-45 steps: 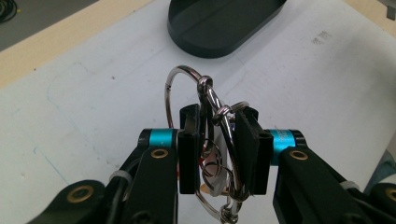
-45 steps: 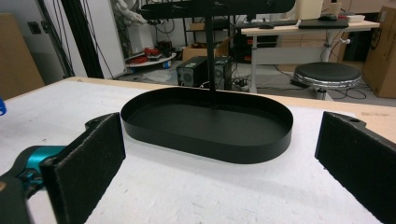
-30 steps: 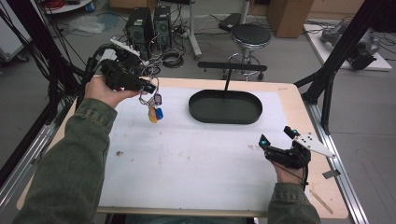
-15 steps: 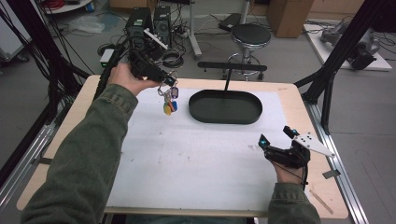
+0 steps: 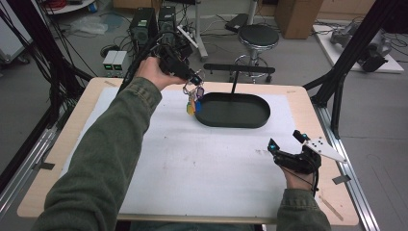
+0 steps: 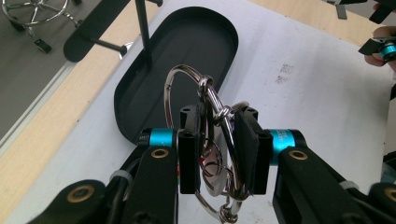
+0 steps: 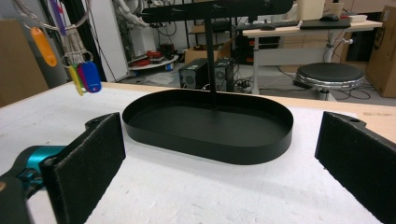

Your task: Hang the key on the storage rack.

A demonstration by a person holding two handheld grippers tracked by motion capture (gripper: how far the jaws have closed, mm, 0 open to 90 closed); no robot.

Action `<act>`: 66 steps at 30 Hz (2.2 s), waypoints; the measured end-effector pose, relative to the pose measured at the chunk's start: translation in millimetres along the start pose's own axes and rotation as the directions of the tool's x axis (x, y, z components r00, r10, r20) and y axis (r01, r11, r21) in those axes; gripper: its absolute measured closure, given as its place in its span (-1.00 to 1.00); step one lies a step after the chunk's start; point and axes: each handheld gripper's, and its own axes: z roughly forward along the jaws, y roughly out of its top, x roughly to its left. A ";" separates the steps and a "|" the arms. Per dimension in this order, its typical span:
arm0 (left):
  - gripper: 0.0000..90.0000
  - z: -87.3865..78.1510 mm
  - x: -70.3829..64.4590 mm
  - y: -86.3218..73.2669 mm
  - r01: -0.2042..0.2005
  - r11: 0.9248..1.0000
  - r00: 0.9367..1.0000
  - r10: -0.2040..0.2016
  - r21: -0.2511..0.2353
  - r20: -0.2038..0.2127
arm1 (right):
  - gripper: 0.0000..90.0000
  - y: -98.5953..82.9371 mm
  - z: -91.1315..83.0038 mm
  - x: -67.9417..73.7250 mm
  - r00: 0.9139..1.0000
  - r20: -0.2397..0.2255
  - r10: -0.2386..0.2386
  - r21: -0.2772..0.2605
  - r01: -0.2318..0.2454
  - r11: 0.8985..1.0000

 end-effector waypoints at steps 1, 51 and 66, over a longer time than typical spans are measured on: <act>0.59 2.5 0.4 2.3 -0.007 1.000 1.000 0.007 0.007 0.001 | -0.99 -0.1 0.0 -0.1 1.000 -0.001 -0.001 0.000 0.001 1.000; 0.59 61.9 62.8 23.1 0.099 0.994 0.994 -0.097 0.044 -0.046 | -0.99 -1.2 -1.4 -4.3 1.000 0.004 0.005 -0.009 -0.005 1.000; 0.57 72.3 73.0 11.0 0.160 0.984 0.983 -0.153 0.072 -0.100 | -0.99 -1.4 -2.8 -5.3 1.000 -0.002 0.016 -0.010 -0.016 1.000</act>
